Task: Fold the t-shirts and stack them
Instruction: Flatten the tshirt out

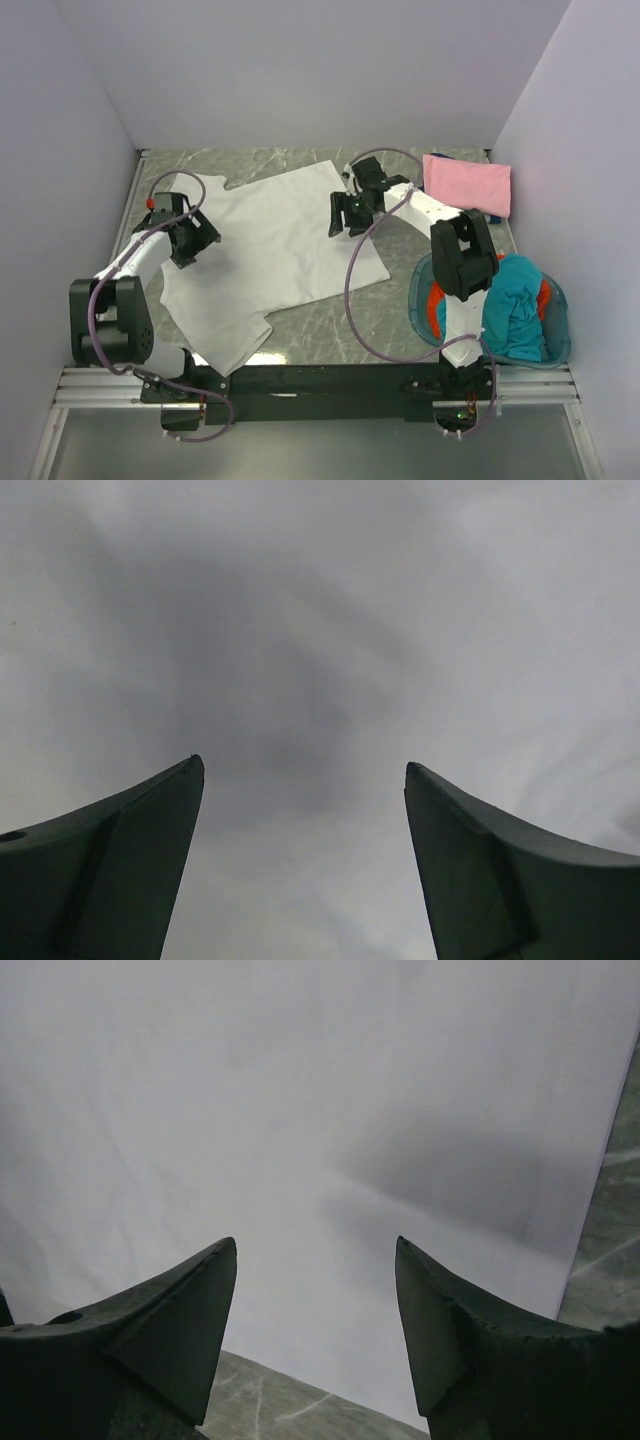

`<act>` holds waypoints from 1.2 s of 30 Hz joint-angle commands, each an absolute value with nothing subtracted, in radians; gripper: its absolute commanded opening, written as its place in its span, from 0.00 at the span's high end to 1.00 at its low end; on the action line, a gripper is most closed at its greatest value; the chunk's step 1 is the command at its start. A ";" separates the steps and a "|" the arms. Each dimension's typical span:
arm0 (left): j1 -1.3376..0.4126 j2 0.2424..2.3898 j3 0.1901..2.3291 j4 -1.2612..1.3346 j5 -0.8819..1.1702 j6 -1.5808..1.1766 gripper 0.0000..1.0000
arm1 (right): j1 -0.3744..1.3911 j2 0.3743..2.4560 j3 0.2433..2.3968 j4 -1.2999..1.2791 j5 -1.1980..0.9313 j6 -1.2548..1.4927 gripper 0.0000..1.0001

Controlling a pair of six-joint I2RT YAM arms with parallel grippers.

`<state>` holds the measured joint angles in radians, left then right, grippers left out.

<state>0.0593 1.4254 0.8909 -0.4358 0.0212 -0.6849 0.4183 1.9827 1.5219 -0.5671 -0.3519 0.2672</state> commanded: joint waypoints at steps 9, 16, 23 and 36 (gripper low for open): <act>0.067 1.658 0.946 -0.327 0.012 -0.621 0.14 | 0.414 2.075 1.563 -0.610 -0.288 0.250 0.30; 0.067 1.784 1.017 -0.330 0.015 -0.588 0.15 | 0.413 2.106 1.583 -0.637 -0.241 0.255 0.30; 0.067 1.911 1.156 -0.337 0.058 -0.543 0.17 | 0.388 2.138 1.615 -0.676 -0.170 0.271 0.30; 0.041 2.137 1.453 -0.410 0.087 -0.472 0.18 | 0.341 2.229 1.758 -0.755 -0.166 0.278 0.30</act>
<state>0.0551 2.0388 1.4239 -0.3351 0.0715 -0.5125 0.3553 2.1967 1.7237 -0.7162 -0.2028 0.2829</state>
